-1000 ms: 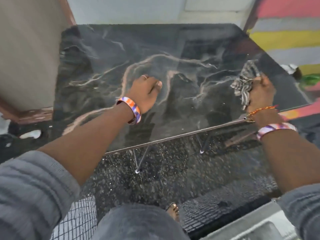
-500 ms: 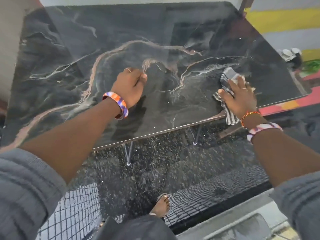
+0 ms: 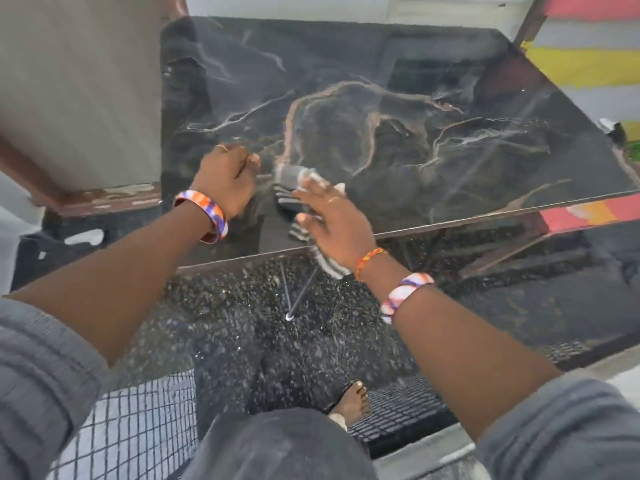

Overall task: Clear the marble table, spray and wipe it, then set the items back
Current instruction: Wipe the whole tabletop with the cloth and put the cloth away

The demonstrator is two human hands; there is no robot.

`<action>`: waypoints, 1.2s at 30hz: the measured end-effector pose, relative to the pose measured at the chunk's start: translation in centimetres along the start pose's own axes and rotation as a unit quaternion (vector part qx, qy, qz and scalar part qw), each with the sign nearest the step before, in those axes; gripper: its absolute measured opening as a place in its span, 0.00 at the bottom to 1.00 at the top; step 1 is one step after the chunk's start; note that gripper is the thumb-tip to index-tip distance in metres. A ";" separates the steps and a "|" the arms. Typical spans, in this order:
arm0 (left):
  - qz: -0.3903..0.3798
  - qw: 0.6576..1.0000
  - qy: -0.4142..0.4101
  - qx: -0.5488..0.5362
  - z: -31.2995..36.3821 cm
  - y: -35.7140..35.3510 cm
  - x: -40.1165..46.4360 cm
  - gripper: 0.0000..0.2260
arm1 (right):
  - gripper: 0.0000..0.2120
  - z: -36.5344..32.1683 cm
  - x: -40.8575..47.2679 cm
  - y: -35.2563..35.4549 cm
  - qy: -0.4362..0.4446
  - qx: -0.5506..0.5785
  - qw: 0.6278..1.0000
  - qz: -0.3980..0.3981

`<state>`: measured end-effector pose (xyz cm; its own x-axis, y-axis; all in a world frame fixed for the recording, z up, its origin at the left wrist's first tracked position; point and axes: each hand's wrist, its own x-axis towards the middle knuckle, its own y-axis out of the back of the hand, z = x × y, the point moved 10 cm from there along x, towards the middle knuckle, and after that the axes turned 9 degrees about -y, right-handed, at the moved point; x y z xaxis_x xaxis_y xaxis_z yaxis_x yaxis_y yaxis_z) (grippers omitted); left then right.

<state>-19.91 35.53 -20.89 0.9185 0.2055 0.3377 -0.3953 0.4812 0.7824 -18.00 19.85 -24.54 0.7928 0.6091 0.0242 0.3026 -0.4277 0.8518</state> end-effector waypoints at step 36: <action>-0.187 0.964 -0.064 -0.181 21.6 -16.6 12.4 0.17 | 0.14 31.5 -9.8 23.6 -0.411 0.339 0.681 0.503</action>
<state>-1.97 11.66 -18.43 0.9799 -0.1349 0.1467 0.0109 0.7711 0.6366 -2.01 -17.25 -21.17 0.7229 -0.6802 -0.1216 -0.6584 -0.7314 0.1777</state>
